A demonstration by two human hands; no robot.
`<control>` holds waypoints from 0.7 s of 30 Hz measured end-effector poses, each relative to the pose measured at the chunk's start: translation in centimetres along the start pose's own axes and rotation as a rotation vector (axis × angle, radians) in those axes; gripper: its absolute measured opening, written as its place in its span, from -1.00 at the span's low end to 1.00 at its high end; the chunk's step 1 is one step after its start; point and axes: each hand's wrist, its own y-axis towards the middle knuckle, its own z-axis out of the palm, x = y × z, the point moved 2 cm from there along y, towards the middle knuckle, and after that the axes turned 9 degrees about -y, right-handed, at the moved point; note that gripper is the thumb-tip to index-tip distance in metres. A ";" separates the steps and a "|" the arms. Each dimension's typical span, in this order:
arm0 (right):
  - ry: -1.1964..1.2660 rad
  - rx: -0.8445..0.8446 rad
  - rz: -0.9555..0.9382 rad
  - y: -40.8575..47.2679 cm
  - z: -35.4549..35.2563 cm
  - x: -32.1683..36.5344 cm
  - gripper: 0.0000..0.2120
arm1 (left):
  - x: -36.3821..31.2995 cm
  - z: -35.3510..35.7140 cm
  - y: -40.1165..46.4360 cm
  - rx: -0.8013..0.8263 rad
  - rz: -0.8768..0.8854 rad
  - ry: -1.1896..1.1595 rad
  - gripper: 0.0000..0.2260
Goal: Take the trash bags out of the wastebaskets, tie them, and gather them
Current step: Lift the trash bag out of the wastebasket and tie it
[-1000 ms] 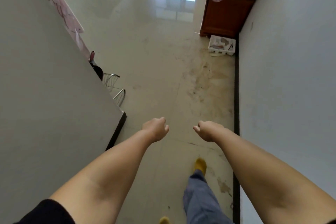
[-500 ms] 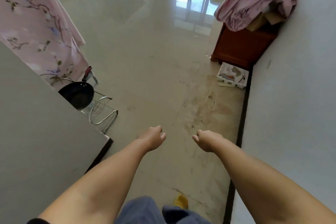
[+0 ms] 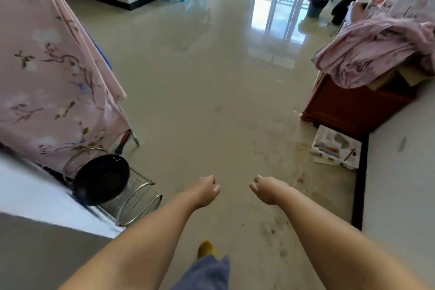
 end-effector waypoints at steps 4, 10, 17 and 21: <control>0.001 -0.032 -0.036 5.3 -7.6 2.1 -0.56 | -0.6 -7.0 6.4 -0.019 0.011 0.020 -0.65; -0.080 -0.009 -0.072 14.8 -16.3 3.8 -0.54 | -0.4 -14.6 16.0 -0.025 -0.026 0.016 -0.66; -0.236 -0.003 -0.194 29.7 -29.2 5.1 -0.53 | -0.5 -25.0 30.0 -0.109 -0.130 -0.040 -0.67; -0.270 -0.033 -0.247 36.2 -37.9 6.3 -0.52 | -1.4 -31.3 36.3 -0.161 -0.191 -0.098 -0.67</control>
